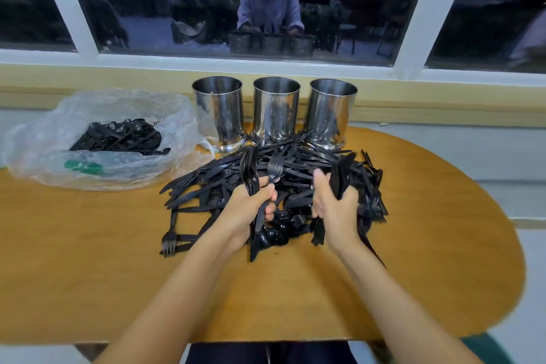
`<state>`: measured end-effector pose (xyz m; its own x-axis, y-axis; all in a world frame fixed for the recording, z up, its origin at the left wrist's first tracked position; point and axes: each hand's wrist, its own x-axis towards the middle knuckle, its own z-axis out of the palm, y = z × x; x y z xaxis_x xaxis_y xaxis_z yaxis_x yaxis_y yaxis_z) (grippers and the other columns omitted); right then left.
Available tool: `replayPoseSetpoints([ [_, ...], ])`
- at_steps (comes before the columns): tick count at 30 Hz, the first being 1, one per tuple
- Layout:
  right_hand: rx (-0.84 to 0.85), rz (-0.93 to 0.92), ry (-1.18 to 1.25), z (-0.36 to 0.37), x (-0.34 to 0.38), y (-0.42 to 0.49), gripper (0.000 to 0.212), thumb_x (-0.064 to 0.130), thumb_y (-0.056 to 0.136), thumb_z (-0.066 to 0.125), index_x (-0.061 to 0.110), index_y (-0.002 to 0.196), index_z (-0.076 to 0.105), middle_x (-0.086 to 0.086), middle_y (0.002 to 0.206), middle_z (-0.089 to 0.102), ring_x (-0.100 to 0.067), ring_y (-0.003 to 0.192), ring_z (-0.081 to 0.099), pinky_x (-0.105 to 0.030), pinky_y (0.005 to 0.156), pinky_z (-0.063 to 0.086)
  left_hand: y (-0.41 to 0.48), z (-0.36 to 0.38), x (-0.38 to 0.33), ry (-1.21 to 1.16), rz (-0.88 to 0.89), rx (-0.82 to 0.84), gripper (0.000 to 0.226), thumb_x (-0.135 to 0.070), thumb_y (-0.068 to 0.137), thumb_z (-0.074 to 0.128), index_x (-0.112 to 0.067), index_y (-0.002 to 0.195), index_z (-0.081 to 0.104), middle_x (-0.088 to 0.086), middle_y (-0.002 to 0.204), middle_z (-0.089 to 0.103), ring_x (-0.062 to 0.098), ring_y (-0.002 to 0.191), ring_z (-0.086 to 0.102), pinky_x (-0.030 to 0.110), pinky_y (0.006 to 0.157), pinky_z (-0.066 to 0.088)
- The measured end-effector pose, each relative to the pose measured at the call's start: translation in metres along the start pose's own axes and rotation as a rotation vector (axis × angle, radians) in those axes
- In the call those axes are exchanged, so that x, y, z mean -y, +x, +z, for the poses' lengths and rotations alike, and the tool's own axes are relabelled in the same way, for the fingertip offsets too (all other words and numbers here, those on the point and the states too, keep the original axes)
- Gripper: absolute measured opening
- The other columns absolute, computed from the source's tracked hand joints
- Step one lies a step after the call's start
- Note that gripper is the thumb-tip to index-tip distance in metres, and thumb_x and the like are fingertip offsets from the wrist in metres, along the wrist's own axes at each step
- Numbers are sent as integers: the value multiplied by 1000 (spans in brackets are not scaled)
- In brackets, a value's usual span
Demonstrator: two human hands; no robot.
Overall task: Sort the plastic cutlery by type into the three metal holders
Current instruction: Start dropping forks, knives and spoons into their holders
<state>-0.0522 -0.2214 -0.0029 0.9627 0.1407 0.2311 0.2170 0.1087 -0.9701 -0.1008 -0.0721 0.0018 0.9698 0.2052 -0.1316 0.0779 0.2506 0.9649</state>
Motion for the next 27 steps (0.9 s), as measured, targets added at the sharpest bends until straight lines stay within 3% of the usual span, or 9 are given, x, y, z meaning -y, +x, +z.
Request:
replayPoseSetpoints([
  [4, 39, 35, -78, -6, -28, -13, 46, 25, 96, 58, 4, 58, 44, -2, 52, 43, -15, 50, 43, -27, 57, 41, -1, 6, 1, 30, 15, 11, 19, -6, 102, 47, -8, 84, 49, 2, 70, 48, 10, 50, 41, 20, 48, 39],
  [7, 92, -19, -139, -3, -15, 3, 44, 28, 100, 53, 6, 62, 46, 7, 55, 43, -8, 54, 43, -16, 59, 36, 2, 1, -5, -20, 19, -2, 17, -6, 102, 47, -8, 86, 51, 2, 71, 49, 10, 51, 41, 20, 48, 39],
  [12, 156, -79, -304, 26, 18, 66, 52, 37, 99, 51, 13, 53, 51, 1, 51, 44, -15, 50, 44, -21, 54, 34, 23, -20, -25, -152, 20, -39, 10, -7, 103, 46, -8, 95, 51, 2, 71, 48, 10, 49, 40, 20, 47, 38],
  [15, 161, -96, -367, 60, 31, 115, 49, 35, 96, 56, 9, 55, 56, 2, 48, 44, -16, 47, 43, -23, 52, 34, 40, -41, -39, -214, 15, -74, 9, -8, 102, 46, -8, 95, 52, 3, 71, 49, 11, 48, 41, 20, 46, 39],
  [17, 119, -115, -385, 88, 42, 150, 47, 34, 95, 59, 8, 56, 56, 9, 43, 45, -8, 41, 42, -17, 47, 33, 53, -58, -49, -231, 26, -100, 11, -8, 102, 47, -8, 93, 52, 3, 72, 49, 11, 48, 41, 20, 45, 40],
  [19, 62, -158, -347, 121, 56, 185, 44, 33, 93, 60, 7, 58, 55, 9, 44, 48, -6, 42, 44, -20, 48, 35, 65, -76, -58, -228, 50, -121, 12, -7, 102, 47, -7, 90, 48, 4, 73, 49, 10, 48, 41, 20, 45, 40],
  [23, -24, -270, -259, 189, 72, 247, 50, 41, 93, 58, -4, 71, 60, -14, 67, 64, -25, 62, 58, -32, 57, 45, 88, -104, -71, -126, 95, -153, 15, -10, 102, 48, -6, 87, 49, 1, 65, 47, 11, 49, 39, 20, 46, 38],
  [27, 73, -275, -275, 235, 48, 289, 53, 43, 93, 59, 0, 64, 48, -7, 60, 51, -20, 56, 48, -30, 56, 36, 110, -121, -78, -79, 131, -195, 19, -12, 102, 48, -6, 84, 51, 5, 67, 44, 13, 50, 38, 25, 52, 36],
])
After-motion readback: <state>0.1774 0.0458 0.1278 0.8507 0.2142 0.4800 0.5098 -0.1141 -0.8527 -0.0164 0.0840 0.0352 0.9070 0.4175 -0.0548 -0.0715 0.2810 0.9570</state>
